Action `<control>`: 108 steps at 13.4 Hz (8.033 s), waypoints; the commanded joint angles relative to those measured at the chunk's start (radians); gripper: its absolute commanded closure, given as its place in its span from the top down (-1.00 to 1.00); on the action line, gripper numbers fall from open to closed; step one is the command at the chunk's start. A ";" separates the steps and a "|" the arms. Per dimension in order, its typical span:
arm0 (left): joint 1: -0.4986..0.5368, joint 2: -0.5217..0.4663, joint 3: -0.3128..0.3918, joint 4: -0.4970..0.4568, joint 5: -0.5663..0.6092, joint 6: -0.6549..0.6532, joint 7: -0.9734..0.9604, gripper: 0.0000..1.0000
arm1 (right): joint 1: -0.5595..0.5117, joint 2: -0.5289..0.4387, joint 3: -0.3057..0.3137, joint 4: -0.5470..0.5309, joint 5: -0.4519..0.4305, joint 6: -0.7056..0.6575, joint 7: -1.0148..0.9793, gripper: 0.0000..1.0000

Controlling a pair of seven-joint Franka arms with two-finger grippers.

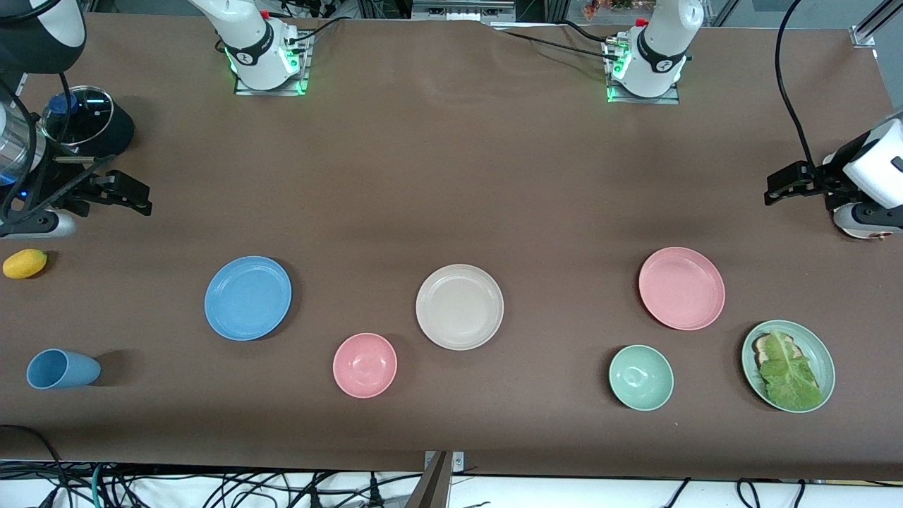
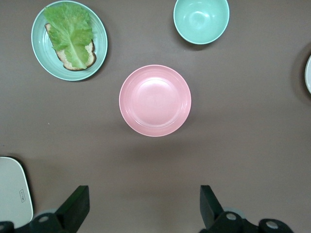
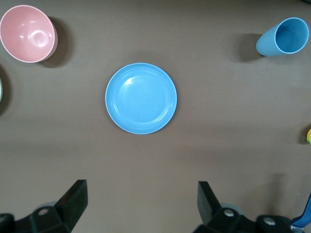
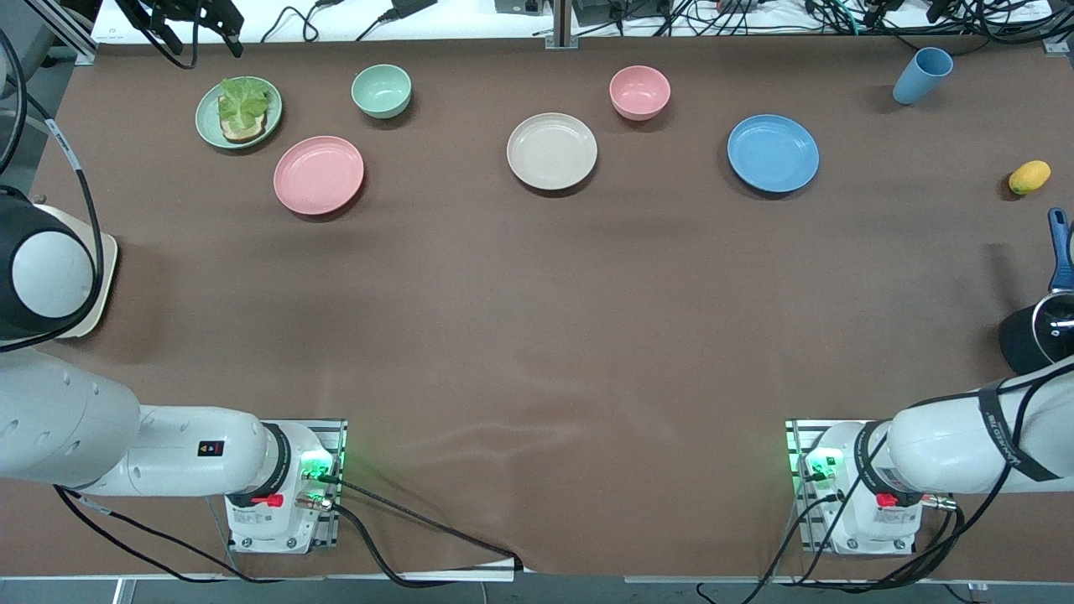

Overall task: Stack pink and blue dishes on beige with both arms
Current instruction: 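Move the left gripper down to the rim of the pink plate, then close the left gripper on the pink plate rim, then lift the pink plate with the left gripper and carry it over the beige plate, then lower the pink plate onto the beige plate while the right gripper reaches out, then grasp the blue plate rim with the right gripper while the left gripper withdraws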

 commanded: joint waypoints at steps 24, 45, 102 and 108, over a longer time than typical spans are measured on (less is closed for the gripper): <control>0.126 0.576 0.007 0.005 0.027 0.444 0.062 1.00 | -0.008 0.010 0.008 0.020 -0.018 -0.002 0.012 1.00; 0.128 0.482 -0.008 -0.071 0.010 0.296 0.075 -1.00 | -0.006 0.011 0.008 0.020 -0.020 -0.009 0.012 1.00; 0.170 0.508 -0.265 0.147 0.108 0.102 -0.183 1.00 | -0.127 0.499 0.006 -0.263 -0.049 0.753 -0.023 0.85; 0.207 0.323 -0.234 0.121 0.159 -0.010 -0.014 1.00 | -0.126 0.517 0.009 -0.268 -0.049 0.765 -0.021 -0.39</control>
